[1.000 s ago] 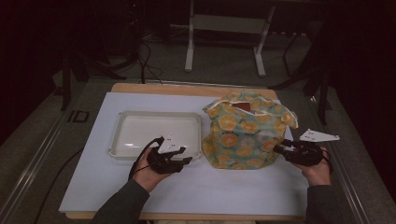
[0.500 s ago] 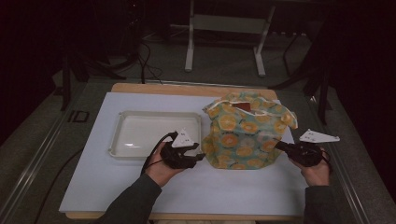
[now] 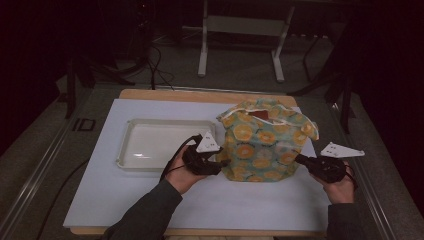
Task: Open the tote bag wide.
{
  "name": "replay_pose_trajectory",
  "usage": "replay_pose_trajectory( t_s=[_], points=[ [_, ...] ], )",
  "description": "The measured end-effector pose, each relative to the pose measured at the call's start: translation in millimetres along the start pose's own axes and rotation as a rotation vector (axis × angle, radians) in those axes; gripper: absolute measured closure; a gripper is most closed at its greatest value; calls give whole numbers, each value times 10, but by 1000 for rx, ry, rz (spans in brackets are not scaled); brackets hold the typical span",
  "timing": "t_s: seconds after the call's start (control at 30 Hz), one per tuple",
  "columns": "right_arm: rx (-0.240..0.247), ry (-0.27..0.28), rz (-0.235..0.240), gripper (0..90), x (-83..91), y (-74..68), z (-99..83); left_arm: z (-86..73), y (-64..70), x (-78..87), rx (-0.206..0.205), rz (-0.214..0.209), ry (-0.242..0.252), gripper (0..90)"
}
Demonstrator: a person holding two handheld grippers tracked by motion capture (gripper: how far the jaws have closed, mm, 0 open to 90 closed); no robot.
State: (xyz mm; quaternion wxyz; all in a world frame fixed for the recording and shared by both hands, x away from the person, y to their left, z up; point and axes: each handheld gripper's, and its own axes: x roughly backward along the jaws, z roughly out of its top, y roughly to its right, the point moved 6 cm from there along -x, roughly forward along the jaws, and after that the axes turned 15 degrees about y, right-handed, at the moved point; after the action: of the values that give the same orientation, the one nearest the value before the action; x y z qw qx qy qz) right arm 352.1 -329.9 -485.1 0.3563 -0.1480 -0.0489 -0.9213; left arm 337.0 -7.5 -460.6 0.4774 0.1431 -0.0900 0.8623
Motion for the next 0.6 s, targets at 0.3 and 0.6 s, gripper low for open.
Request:
replay_pose_trajectory(
  t_s=[0.3, 0.6],
  points=[
    [19, 6, 11, 900, 28, -50, 31, 223, -57, -67, -13, 46, 28, 593],
    [51, 8, 18, 900, 83, -87, 81, 317, -40, -65, -64, 42, 14, 889]
  ],
)
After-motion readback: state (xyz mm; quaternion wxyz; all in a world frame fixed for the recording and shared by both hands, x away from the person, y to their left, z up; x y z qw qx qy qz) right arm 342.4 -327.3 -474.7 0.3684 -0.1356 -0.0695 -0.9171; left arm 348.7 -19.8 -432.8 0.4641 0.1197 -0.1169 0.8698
